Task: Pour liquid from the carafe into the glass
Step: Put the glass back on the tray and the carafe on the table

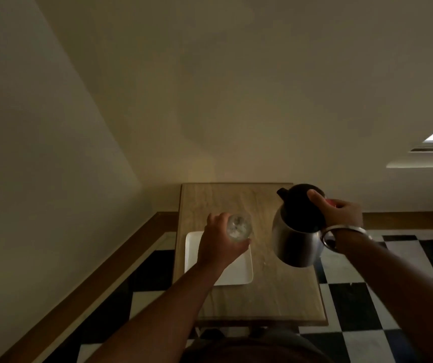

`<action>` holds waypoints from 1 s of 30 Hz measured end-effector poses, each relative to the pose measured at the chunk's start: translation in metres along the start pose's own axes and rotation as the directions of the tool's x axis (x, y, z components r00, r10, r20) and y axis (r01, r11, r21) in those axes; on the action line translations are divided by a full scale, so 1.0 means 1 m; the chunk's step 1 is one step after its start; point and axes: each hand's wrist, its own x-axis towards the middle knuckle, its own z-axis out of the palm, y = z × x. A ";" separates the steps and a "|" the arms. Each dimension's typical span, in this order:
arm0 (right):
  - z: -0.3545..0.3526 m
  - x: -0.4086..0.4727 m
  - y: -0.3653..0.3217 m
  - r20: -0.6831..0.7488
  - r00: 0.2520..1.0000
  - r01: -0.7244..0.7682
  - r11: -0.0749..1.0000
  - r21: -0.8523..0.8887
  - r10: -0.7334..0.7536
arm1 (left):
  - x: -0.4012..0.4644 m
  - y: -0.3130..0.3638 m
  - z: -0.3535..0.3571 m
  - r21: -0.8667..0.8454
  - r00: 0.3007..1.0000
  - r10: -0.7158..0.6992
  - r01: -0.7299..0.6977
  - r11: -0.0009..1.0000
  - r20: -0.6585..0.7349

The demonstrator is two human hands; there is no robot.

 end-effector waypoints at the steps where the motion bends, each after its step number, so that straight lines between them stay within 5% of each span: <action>1: 0.004 -0.001 0.012 -0.024 0.999 -0.027 0.999 0.041 0.028 | -0.002 -0.006 0.004 0.002 1.000 -0.011 0.011 1.000 0.003; 18: 0.071 0.028 0.212 -0.174 0.969 -0.113 0.941 0.318 0.175 | -0.016 -0.130 0.121 0.127 0.972 -0.233 0.229 0.965 0.016; 30: 0.113 0.028 0.248 -0.161 0.931 -0.221 0.858 0.463 0.327 | 0.012 -0.193 0.167 0.195 0.977 -0.210 0.196 0.961 0.050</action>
